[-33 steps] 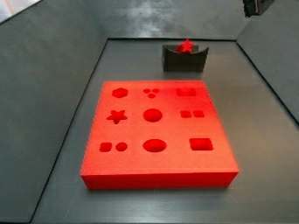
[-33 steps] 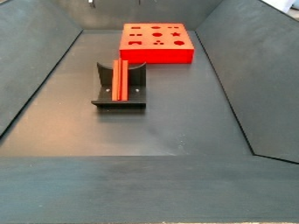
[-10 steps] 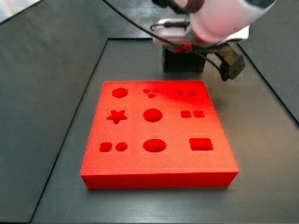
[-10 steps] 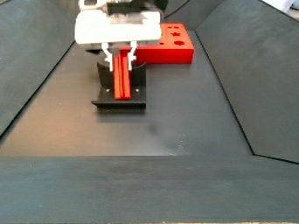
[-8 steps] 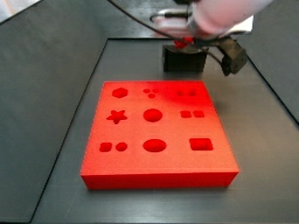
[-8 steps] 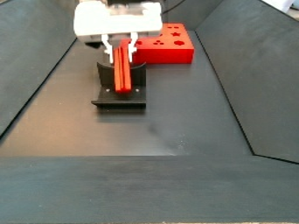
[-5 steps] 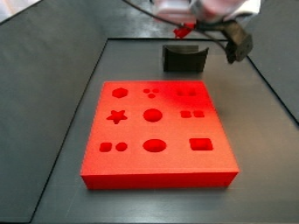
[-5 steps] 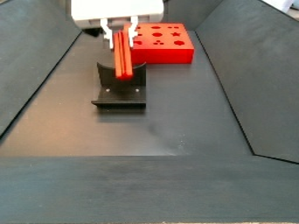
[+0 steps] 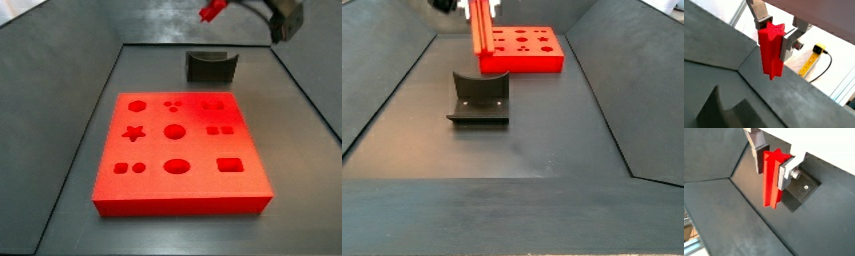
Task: Pick up the star object. Move up. Place the star object on the fixture. Regrasp the star object. Move to above the board. Insert the star object.
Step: Move to above the board.
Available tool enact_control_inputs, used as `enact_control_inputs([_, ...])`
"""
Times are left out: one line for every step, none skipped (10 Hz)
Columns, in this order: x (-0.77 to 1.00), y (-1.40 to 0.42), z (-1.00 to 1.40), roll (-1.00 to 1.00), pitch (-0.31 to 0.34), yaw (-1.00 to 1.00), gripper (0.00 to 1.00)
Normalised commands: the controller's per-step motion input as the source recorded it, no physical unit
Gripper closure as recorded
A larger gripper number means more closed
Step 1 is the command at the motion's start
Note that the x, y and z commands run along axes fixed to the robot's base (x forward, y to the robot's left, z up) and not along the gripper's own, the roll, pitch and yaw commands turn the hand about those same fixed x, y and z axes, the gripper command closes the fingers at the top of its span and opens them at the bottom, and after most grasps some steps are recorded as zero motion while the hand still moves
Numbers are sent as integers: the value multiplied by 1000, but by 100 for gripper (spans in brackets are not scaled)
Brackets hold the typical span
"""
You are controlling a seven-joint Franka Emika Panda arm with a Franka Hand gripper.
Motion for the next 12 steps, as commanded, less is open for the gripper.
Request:
enact_control_inputs([-61,-27,790,-42,-25,10,100])
enact_control_inputs([-48,-13,618,-45,-11,-5,100])
enact_control_inputs([-39,-12,449,-42,5,-17,100])
enact_control_inputs([-32,-12,215,-43,28,-24,100])
enact_control_inputs([-483,-1000,457,-1000,-62,-133,100])
enact_control_inputs([-480,-1000,457,-1000,-65,-132,100])
enact_control_inputs([-523,-1000,483,-1000,-68,-138,100])
enact_control_inputs([-523,-1000,467,-1000,-69,-142,100])
enact_control_inputs([-533,-1000,476,-1000,-56,-153,100])
enact_control_inputs([-543,-1000,477,-1000,-46,-157,100])
enact_control_inputs([-558,-1000,478,-1000,-37,-160,100])
enact_control_inputs([-567,-1000,477,-1000,-33,-162,100])
